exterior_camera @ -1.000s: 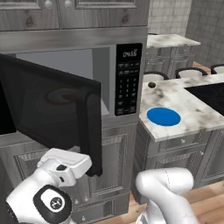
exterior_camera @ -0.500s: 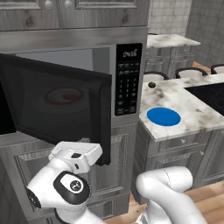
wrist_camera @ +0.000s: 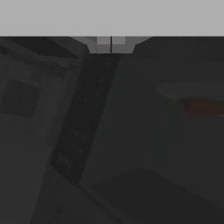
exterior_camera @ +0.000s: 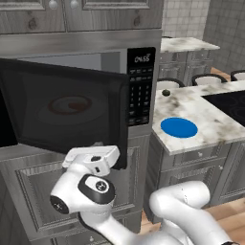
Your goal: Pick the carrot from the counter and place it in the microwave. Then turn on the microwave.
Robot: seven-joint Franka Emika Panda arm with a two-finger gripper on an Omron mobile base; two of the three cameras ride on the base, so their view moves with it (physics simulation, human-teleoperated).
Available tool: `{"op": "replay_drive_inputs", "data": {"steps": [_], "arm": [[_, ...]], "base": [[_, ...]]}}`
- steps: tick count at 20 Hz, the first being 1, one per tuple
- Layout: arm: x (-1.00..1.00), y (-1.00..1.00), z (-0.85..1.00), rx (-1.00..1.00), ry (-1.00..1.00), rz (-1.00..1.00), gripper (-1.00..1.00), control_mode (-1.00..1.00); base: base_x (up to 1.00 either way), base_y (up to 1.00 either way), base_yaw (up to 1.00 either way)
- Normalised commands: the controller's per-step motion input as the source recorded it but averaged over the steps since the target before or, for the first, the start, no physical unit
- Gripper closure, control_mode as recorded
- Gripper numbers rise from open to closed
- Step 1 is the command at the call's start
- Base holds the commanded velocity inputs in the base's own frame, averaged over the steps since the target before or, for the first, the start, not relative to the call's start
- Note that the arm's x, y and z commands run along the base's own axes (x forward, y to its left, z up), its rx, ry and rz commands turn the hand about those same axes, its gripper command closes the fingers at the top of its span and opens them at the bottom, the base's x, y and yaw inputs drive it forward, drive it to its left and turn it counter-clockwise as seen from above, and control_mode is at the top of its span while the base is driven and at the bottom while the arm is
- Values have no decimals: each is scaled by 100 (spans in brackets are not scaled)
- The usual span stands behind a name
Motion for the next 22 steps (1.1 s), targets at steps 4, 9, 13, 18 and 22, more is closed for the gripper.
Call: {"op": "replay_drive_inputs", "data": {"steps": [4,9,13,18,22], "arm": [[38,-6,10,0,0,10,100,-100],[39,-3,16,0,0,10,100,-100],[38,0,19,0,0,9,100,-100],[45,0,16,0,2,9,100,-100],[47,0,14,1,3,9,100,-100]], "base": [[0,0,0],[0,0,0],[0,0,0],[0,0,0],[0,0,0]]}}
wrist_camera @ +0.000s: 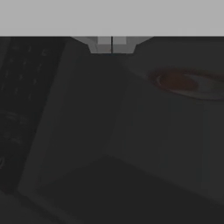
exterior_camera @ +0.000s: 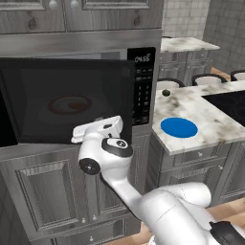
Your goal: Pick the carrot from the counter and place it in the microwave. Then turn on the microwave.
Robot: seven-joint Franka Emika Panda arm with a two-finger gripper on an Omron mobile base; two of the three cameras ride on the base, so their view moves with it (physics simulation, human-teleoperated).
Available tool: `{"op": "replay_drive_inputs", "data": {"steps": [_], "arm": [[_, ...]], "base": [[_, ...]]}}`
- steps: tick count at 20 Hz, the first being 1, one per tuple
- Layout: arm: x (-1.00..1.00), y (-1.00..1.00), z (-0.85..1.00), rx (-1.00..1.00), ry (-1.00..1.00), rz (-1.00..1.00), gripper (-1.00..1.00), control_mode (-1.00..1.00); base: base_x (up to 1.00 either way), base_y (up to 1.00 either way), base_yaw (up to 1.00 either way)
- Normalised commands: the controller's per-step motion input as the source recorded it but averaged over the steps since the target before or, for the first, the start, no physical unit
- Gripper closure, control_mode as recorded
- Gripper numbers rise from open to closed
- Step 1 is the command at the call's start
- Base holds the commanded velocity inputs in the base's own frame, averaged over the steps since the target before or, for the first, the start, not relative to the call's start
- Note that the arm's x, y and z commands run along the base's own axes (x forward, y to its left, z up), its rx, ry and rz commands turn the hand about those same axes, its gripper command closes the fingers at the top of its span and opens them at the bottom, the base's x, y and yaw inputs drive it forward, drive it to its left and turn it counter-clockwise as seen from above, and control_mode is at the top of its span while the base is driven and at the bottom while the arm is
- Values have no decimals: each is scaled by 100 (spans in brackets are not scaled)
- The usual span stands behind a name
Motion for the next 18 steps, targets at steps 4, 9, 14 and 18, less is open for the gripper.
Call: {"op": "replay_drive_inputs", "data": {"steps": [4,9,14,18], "arm": [[50,0,13,1,5,9,100,-100],[45,0,14,1,4,9,100,-100],[44,0,11,1,6,10,100,-100],[40,0,4,1,10,12,100,-100]], "base": [[0,0,0],[0,0,0],[0,0,0],[0,0,0]]}}
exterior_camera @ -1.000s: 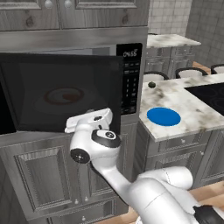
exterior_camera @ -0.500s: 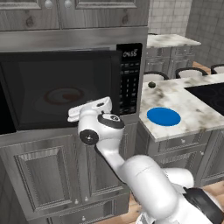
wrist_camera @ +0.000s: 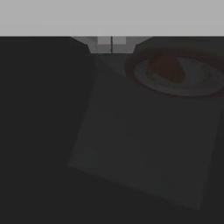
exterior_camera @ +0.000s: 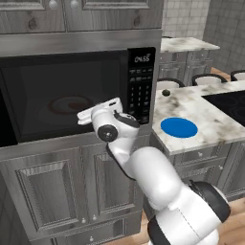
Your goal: Pick the carrot from the counter and place it in the microwave. Then turn on the microwave.
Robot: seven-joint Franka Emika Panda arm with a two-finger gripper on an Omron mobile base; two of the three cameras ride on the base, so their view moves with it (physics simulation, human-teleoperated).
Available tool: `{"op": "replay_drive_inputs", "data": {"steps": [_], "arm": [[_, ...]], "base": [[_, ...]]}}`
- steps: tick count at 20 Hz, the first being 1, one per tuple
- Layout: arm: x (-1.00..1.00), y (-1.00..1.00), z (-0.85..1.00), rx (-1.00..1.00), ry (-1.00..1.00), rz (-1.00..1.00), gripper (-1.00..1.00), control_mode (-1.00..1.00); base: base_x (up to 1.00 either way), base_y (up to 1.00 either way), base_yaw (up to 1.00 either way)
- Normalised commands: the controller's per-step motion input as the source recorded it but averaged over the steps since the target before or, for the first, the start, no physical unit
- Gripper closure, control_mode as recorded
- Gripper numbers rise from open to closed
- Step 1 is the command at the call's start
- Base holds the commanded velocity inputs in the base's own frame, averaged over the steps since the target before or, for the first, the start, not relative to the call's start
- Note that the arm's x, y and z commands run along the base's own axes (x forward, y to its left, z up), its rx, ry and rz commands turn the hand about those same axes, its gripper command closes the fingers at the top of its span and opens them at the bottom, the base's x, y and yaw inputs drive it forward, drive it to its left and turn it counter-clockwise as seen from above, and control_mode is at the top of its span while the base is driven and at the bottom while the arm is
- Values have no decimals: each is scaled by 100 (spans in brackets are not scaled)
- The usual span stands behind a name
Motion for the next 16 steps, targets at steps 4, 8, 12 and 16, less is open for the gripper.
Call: {"op": "replay_drive_inputs", "data": {"steps": [4,8,12,16], "arm": [[35,0,5,0,12,13,100,-100],[26,0,10,0,11,12,100,-100],[8,0,18,0,9,10,100,-100],[-1,0,31,0,7,8,100,-100]], "base": [[0,0,0],[0,0,0],[0,0,0],[0,0,0]]}}
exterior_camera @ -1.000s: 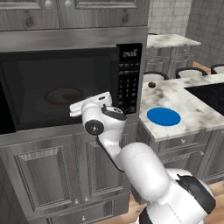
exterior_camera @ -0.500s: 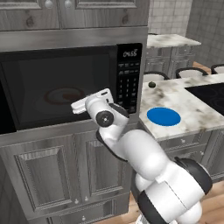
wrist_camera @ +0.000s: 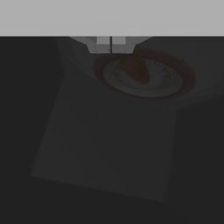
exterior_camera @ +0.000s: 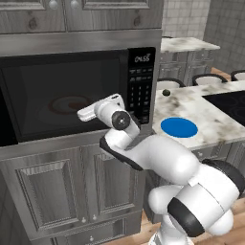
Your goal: Pick the carrot from the counter and place it in the microwave. Then turn on the microwave.
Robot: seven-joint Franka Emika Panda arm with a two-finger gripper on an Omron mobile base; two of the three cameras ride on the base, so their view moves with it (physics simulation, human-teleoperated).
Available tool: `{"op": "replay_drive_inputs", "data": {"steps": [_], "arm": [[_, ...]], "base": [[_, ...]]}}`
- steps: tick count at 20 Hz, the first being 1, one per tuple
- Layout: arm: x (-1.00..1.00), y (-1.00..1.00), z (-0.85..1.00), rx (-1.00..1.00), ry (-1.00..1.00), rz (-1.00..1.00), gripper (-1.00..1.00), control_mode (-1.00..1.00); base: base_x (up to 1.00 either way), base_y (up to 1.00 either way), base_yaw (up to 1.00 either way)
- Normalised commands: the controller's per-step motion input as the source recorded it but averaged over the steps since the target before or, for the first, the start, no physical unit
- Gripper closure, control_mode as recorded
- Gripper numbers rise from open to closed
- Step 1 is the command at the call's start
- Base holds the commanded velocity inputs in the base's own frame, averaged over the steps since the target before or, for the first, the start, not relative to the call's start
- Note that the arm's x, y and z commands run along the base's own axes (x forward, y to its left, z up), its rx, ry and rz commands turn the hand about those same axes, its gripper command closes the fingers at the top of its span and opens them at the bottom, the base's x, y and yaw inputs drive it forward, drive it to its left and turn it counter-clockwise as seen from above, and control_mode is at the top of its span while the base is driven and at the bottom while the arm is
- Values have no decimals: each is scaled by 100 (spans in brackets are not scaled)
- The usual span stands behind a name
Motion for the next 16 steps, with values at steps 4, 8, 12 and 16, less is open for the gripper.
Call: {"op": "replay_drive_inputs", "data": {"steps": [4,8,12,16], "arm": [[-14,0,33,0,5,4,100,-100],[-26,-2,27,0,3,1,100,-100],[-40,-8,25,0,1,0,100,-100],[-55,-20,24,0,1,-2,100,-100]], "base": [[0,0,0],[0,0,0],[0,0,0],[0,0,0]]}}
